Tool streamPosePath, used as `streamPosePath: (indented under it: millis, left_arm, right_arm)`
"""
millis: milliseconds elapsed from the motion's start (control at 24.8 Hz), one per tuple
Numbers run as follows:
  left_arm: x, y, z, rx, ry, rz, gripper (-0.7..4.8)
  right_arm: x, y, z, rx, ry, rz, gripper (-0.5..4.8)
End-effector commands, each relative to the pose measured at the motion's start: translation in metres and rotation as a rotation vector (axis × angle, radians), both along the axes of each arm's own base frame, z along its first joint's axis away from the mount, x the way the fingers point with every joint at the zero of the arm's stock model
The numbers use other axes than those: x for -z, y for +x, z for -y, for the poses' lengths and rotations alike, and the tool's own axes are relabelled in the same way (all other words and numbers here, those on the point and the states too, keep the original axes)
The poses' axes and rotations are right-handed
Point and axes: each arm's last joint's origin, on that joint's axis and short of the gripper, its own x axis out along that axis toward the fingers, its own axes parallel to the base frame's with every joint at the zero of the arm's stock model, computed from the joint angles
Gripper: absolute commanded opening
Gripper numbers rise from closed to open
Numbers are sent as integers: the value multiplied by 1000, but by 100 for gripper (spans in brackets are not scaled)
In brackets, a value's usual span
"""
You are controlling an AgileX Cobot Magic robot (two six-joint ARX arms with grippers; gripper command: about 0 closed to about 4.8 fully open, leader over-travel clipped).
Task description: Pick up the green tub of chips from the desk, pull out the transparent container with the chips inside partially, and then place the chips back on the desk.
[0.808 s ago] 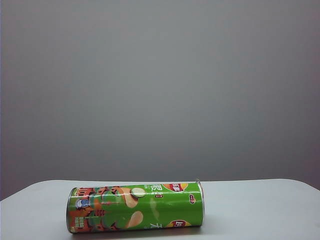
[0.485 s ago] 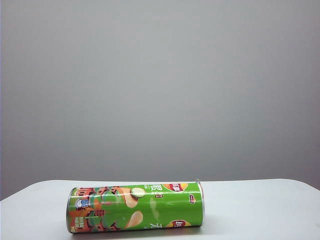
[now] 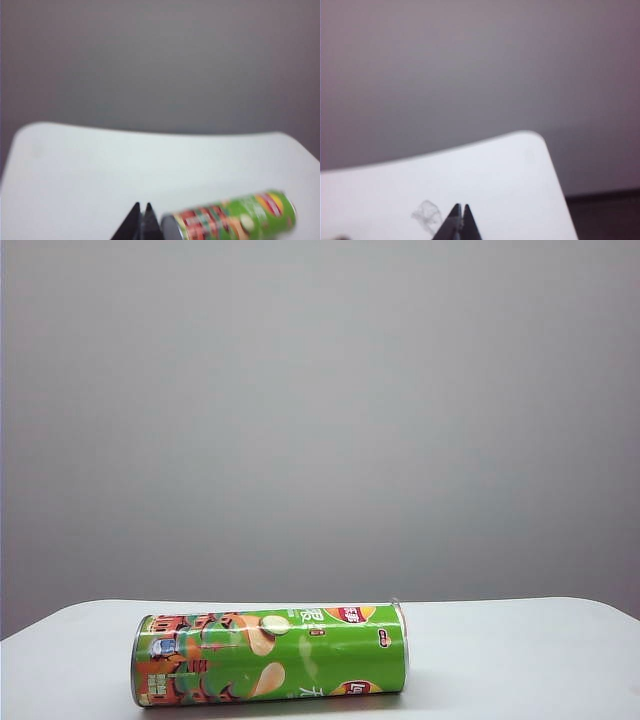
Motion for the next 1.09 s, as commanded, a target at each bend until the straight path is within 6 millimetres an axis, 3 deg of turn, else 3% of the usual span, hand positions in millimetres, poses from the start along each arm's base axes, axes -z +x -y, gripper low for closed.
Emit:
streamPosePath:
  millis: [40, 162, 323, 404, 485, 686, 848, 969, 1010, 1090]
  left_arm:
    - [-25, -4, -2, -39, -14, 86, -4]
    - [-49, -9, -1, -14, -19, 144, -4]
    - [-108, -17, -2, -16, 111, 230, -4]
    - [-124, -15, -2, -15, 157, 240, -4]
    - [-138, -8, -1, -12, 201, 234, -4]
    - [-174, 31, 5, 132, 405, 119, -5]
    - [-185, 58, 9, 223, 481, 18, -5]
    - [-178, 94, 17, 411, 573, -102, 0]
    - [-175, 102, 20, 446, 590, -121, 14]
    - [-165, 117, 29, 509, 640, -155, 92]
  right_arm:
    - [-12, -1, 1, 47, 45, 78, -6]
    - [-28, -4, 2, 47, 46, 90, -6]
    - [-76, -10, 3, 45, 47, 93, -6]
    - [-88, -8, 3, 44, 45, 89, -6]
    - [-100, -4, 2, 43, 43, 78, -6]
    - [-138, 20, -6, -101, 38, 6, -6]
    - [-150, 39, -12, -216, 42, -60, -6]
    - [-151, 64, -19, -346, 56, -153, -6]
    - [-151, 70, -21, -366, 59, -170, -6]
    - [-147, 81, -23, -397, 66, -212, -6]
